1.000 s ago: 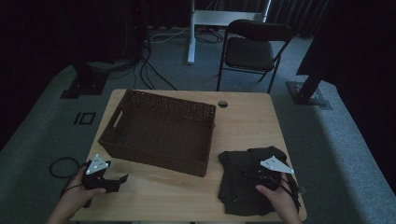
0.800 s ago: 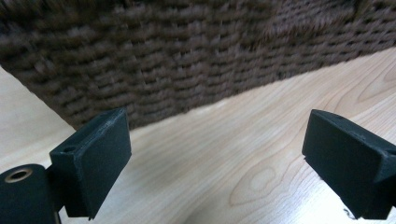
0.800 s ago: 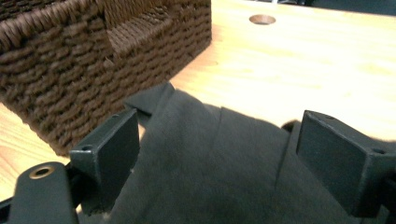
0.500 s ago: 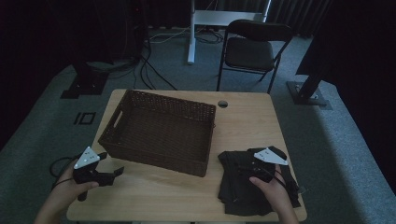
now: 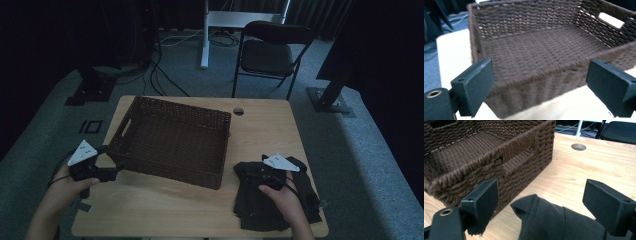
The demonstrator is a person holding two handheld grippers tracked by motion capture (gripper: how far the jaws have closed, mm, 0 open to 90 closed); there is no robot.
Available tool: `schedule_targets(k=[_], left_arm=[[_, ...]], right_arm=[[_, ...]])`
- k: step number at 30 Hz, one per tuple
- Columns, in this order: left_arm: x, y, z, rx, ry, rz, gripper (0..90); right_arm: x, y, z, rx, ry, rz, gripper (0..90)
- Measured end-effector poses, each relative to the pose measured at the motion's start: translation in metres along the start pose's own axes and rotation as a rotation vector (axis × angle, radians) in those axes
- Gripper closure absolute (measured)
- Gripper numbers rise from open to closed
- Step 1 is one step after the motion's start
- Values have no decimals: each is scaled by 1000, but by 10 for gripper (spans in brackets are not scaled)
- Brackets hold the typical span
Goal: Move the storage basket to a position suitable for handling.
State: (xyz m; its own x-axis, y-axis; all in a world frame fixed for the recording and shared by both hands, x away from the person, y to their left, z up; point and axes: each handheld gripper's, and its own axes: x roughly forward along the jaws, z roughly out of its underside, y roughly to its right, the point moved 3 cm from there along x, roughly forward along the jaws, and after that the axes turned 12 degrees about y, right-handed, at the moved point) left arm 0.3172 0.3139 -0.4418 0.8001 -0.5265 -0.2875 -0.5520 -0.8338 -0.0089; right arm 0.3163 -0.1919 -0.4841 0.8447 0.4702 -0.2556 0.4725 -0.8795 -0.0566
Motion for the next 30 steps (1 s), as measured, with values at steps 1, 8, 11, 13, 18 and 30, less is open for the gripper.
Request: schedule_targets(k=[1,8,11,13,18,30], left_arm=[[2,-3,-2,-1,5,-5,86],[15,-21,-3,-1,2,-35,85],[21,-29,-1,-4,-7,-58,86],[26,-34,0,-17,-11,-68,85],[37,-44,7,-42,-19,-76,85],[56,-67,18,-74,-40,-130,86]], right_arm=[[1,-1,-2,2,3,-2,131],[6,-5,-13,0,23,-9,131],[10,-7,-16,-5,25,-13,134],[12,-8,-17,3,30,-14,134],[21,-16,-20,45,47,-17,133],[56,-40,-23,35,43,-19,133]])
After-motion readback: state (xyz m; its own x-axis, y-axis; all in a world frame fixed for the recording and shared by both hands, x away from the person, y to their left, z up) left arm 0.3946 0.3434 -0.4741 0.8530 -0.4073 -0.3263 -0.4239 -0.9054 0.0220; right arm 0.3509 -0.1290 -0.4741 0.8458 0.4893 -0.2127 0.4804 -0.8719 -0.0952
